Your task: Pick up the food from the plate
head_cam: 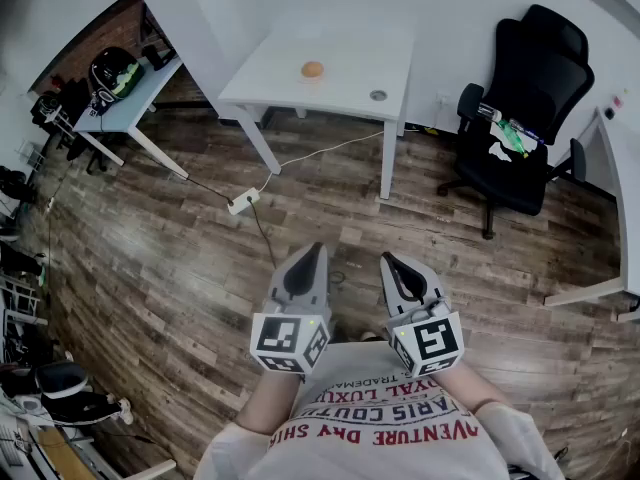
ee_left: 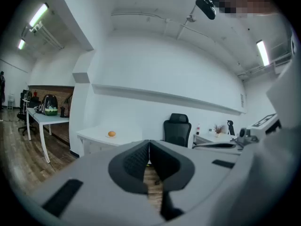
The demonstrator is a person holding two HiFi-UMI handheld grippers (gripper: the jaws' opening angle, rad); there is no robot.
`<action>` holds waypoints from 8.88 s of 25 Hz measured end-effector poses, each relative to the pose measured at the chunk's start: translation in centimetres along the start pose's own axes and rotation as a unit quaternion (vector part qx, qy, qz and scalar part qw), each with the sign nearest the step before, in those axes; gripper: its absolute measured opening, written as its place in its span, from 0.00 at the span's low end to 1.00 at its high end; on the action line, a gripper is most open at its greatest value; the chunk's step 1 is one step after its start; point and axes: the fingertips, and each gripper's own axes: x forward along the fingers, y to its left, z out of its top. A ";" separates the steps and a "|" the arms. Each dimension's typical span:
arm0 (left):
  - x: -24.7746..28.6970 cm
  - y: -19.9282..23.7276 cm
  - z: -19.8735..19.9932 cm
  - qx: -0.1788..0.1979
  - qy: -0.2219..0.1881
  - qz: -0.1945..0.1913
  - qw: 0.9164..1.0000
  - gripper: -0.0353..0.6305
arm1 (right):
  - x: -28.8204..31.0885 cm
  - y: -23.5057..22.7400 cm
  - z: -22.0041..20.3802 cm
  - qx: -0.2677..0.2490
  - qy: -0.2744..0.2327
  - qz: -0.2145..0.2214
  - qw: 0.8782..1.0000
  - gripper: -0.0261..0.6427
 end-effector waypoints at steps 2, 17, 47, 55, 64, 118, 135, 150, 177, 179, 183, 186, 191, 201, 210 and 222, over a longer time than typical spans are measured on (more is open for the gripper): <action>0.1 0.2 -0.1 0.000 0.001 -0.001 1.000 0.06 | 0.3 0.1 -0.1 -0.002 0.002 0.000 1.000 0.06; 1.3 2.7 -1.1 -0.016 0.011 0.005 1.000 0.06 | 3.1 -0.3 -1.4 0.023 0.018 -0.010 1.000 0.06; 12.8 31.9 4.1 -0.038 0.031 -0.017 0.999 0.06 | 32.8 4.8 1.0 0.029 0.060 -0.056 0.996 0.06; 16.9 35.8 3.3 -0.058 0.048 -0.012 0.997 0.06 | 38.7 2.2 -0.2 0.031 0.092 -0.062 0.993 0.06; 26.0 37.8 5.4 -0.055 0.036 0.039 0.997 0.06 | 46.9 -4.9 1.6 0.014 0.088 -0.007 0.996 0.06; 72.3 45.5 3.8 0.092 0.223 -0.330 0.913 0.06 | 74.2 -32.2 -0.9 0.139 0.145 -0.339 0.919 0.06; 71.2 42.4 -7.1 0.257 0.334 -0.450 0.788 0.62 | 70.7 -30.7 -6.3 0.206 0.191 -0.385 0.879 0.06; 72.7 40.6 -13.0 0.326 0.386 -0.457 0.732 0.64 | 70.3 -31.7 -10.1 0.220 0.228 -0.346 0.883 0.06; 74.5 39.0 -5.9 0.252 0.304 -0.404 0.825 0.60 | 69.4 -34.4 -8.0 0.195 0.222 -0.314 0.902 0.06; 74.9 39.0 -3.8 0.231 0.277 -0.389 0.848 0.60 | 69.9 -35.0 -7.1 0.185 0.215 -0.307 0.908 0.06; 75.7 39.6 0.5 0.205 0.218 -0.347 0.889 0.60 | 71.0 -36.2 -4.8 0.165 0.196 -0.298 0.919 0.06; 76.2 40.9 3.3 0.191 0.180 -0.306 0.915 0.60 | 72.0 -36.9 -2.9 0.146 0.180 -0.290 0.929 0.06; 75.7 42.6 8.3 0.152 0.113 -0.256 0.948 0.60 | 74.0 -36.7 1.0 0.075 0.148 -0.265 0.950 0.06; 73.1 45.6 15.6 0.136 -0.006 -0.193 0.972 0.60 | 77.9 -34.2 5.2 0.043 0.104 -0.208 0.972 0.06; 72.3 46.0 17.0 0.130 -0.031 -0.187 0.973 0.60 | 78.4 -33.4 7.9 0.026 0.058 -0.196 0.979 0.06; 71.7 45.0 16.2 0.138 -0.016 -0.200 0.970 0.60 | 77.7 -32.7 8.1 0.027 0.051 -0.185 0.981 0.06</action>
